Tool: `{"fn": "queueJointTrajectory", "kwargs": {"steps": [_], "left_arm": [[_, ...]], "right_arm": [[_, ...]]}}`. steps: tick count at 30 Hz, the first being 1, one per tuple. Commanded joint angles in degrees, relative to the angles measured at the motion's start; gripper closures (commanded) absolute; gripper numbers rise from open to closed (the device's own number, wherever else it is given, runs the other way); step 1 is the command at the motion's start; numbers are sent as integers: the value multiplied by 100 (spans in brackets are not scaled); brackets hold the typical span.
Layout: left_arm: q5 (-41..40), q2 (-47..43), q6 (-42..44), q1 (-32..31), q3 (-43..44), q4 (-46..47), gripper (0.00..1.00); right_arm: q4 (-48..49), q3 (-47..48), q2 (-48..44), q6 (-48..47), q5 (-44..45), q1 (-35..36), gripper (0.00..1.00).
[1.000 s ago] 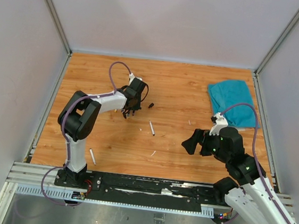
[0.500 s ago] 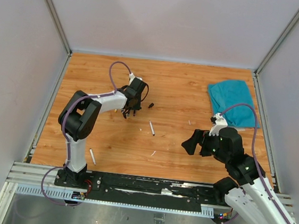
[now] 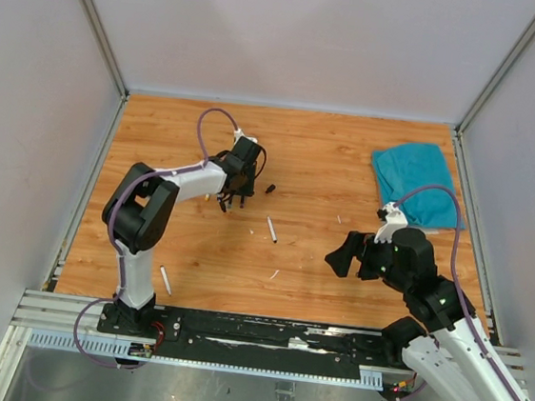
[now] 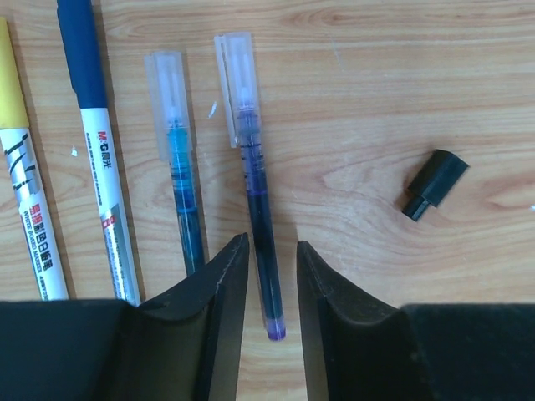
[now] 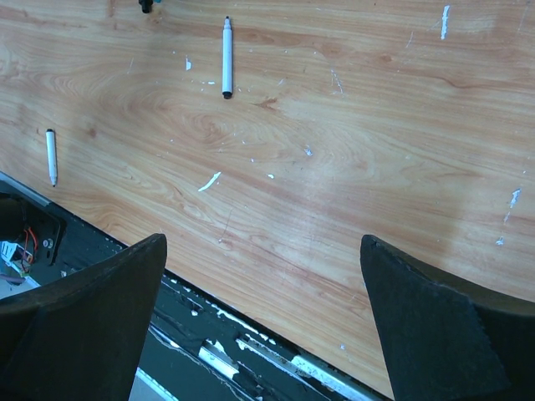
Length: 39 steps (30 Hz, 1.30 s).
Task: Insert the pens into the pen caps
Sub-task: Place the pen at the center of the board, then move the pen cap to the center of the board.
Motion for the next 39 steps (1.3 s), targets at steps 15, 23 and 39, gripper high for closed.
{"fn": "queueJointTrajectory", "kwargs": {"steps": [15, 23, 39], "left_arm": [[381, -2844, 189, 43, -660, -170, 61], [163, -4218, -409, 43, -2170, -264, 61], [-573, -3295, -1078, 43, -2657, 342, 56]], "right_arm": [[-222, 986, 509, -306, 478, -88, 1], [-363, 952, 620, -368, 577, -88, 0], [-488, 695, 527, -302, 527, -88, 1]]}}
